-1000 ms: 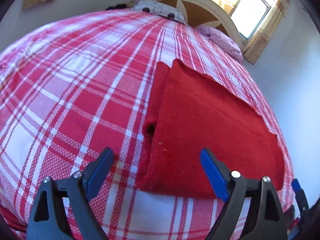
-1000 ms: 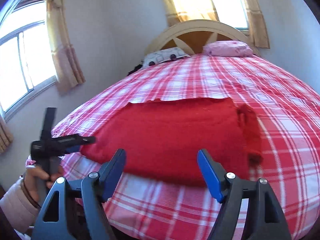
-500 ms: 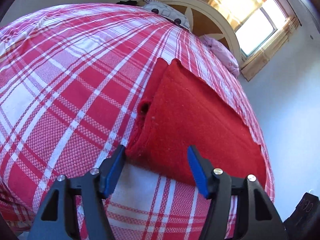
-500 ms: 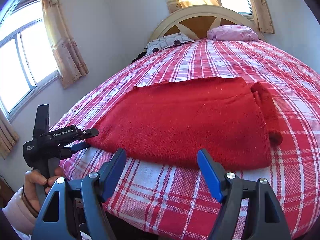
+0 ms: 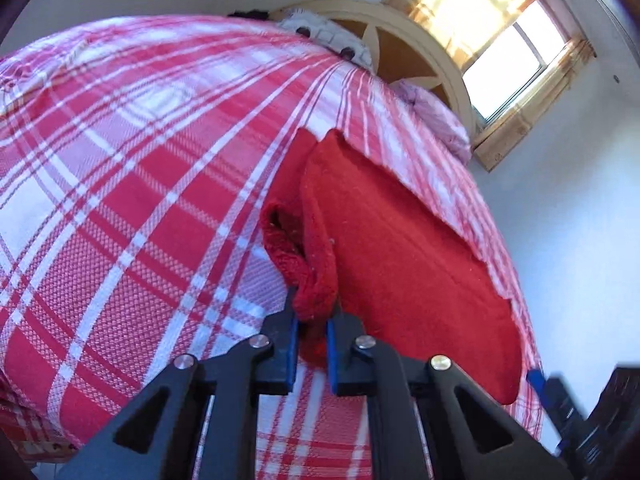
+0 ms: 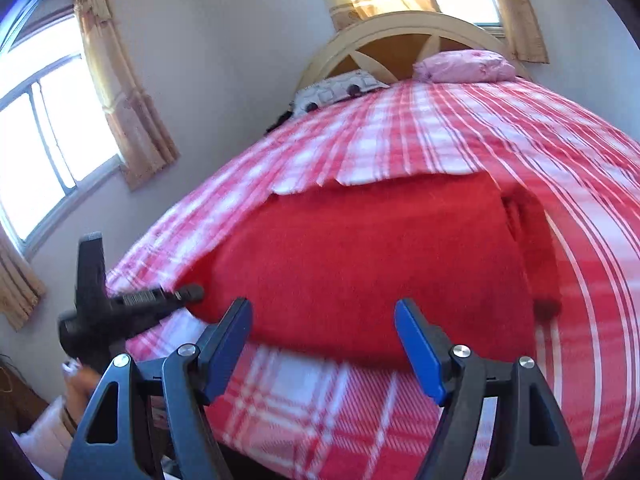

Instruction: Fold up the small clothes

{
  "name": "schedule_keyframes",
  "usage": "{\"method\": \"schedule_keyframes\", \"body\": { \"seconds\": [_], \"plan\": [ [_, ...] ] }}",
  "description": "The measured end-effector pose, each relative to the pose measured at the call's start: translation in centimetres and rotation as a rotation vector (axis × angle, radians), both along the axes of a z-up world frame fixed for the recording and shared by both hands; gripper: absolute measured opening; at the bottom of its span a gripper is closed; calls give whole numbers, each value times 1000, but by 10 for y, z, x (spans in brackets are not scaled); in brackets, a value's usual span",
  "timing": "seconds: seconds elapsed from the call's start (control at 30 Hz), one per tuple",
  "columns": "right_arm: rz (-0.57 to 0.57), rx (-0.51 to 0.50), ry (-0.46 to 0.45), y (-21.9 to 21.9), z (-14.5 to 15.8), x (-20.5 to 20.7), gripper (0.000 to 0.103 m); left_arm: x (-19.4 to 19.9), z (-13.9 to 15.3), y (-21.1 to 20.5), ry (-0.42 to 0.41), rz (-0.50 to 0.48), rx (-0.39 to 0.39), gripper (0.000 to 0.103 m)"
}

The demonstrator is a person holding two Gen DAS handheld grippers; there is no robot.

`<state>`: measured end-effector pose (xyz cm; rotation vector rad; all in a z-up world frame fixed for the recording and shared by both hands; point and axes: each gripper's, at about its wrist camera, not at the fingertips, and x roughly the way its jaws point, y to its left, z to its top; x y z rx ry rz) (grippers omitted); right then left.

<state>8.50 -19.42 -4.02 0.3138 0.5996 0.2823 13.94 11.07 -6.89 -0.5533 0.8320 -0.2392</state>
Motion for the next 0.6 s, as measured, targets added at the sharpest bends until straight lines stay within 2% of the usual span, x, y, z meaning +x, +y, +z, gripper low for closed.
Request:
{"method": "schedule_keyframes", "body": {
  "seconds": [0.1, 0.27, 0.47, 0.6],
  "plan": [
    [93, 46, -3, 9, 20, 32, 74, -6, 10, -6, -63, -14, -16, 12],
    [203, 107, 66, 32, 37, 108, 74, -13, 28, -24, -155, -61, 25, 12],
    [337, 215, 272, 69, 26, 195, 74, -11, 33, -37, -211, -83, 49, 12],
    [384, 161, 353, 105, 14, 234, 74, -14, 32, -39, -230, -83, 61, 12]
  ]
}}
